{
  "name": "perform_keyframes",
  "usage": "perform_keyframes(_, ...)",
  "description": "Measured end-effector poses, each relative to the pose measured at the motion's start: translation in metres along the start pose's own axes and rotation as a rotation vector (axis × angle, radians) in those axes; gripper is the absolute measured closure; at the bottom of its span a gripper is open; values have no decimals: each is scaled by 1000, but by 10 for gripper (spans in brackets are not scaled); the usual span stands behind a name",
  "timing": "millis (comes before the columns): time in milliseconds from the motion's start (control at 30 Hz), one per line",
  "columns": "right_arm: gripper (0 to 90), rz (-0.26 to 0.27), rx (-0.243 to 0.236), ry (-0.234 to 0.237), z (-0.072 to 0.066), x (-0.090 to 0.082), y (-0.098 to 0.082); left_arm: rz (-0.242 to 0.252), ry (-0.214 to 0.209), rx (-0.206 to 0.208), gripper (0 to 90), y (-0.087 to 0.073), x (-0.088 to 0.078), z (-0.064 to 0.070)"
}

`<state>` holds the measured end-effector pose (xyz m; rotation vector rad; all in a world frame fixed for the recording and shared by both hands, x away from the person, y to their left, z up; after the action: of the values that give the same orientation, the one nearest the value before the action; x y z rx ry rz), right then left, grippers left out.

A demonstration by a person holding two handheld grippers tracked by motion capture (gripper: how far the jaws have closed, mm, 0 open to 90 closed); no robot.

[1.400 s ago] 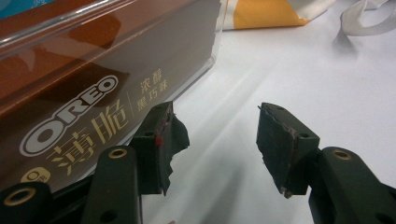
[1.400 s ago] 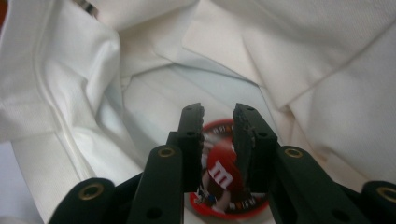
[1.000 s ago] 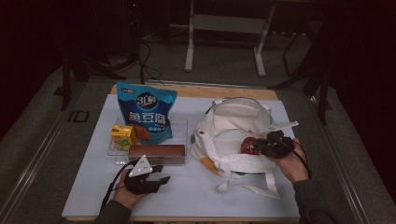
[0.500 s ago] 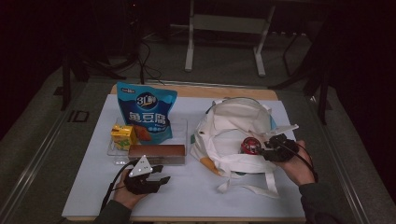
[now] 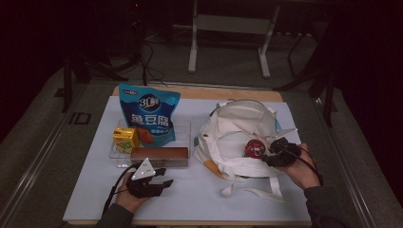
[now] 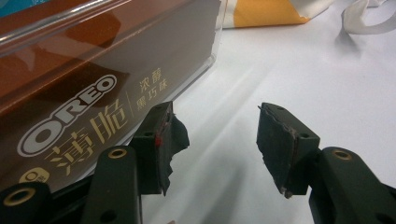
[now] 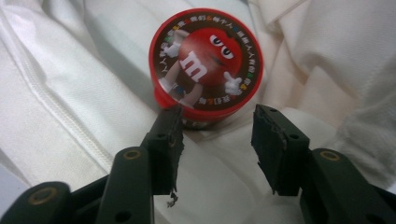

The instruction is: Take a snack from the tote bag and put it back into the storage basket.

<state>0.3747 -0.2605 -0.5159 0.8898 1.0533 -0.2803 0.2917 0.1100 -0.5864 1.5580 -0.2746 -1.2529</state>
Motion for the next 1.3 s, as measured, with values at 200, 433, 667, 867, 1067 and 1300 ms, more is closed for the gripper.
perform_keyframes(200, 504, -31, -32, -22, -4, 7, 0, -1, -1, -1, 468, 0, 0, 0)
perform_keyframes(433, 470, -31, -30, -23, -11, 14, 10, -1, -2, -1, 468, 0, 0, 0)
perform_keyframes(667, 480, -27, -29, 16, -18, 14, 16, -2, -2, -1, 468, 0, 0, 0)
perform_keyframes(867, 384, -12, -27, 30, -15, 10, 19, -4, -1, 1, 467, 0, 0, 0)
perform_keyframes(1067, 269, -18, -73, 28, -14, 13, 26, -5, -3, 1, 467, 0, 0, 0)
perform_keyframes(1300, 261, -49, -103, 32, -14, 20, 33, -4, -2, 1, 467, 0, 0, 0)
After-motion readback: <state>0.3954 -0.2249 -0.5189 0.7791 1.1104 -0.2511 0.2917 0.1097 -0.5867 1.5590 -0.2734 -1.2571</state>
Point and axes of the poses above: each handheld gripper's, and its own axes: x roughly forward along the jaws, y roughly out of its top, z roughly to its right, the point moved 8 cm from there along x, roughly forward along the jaws, and after that the axes turned 4 degrees about -y, right-handed, at the moved point
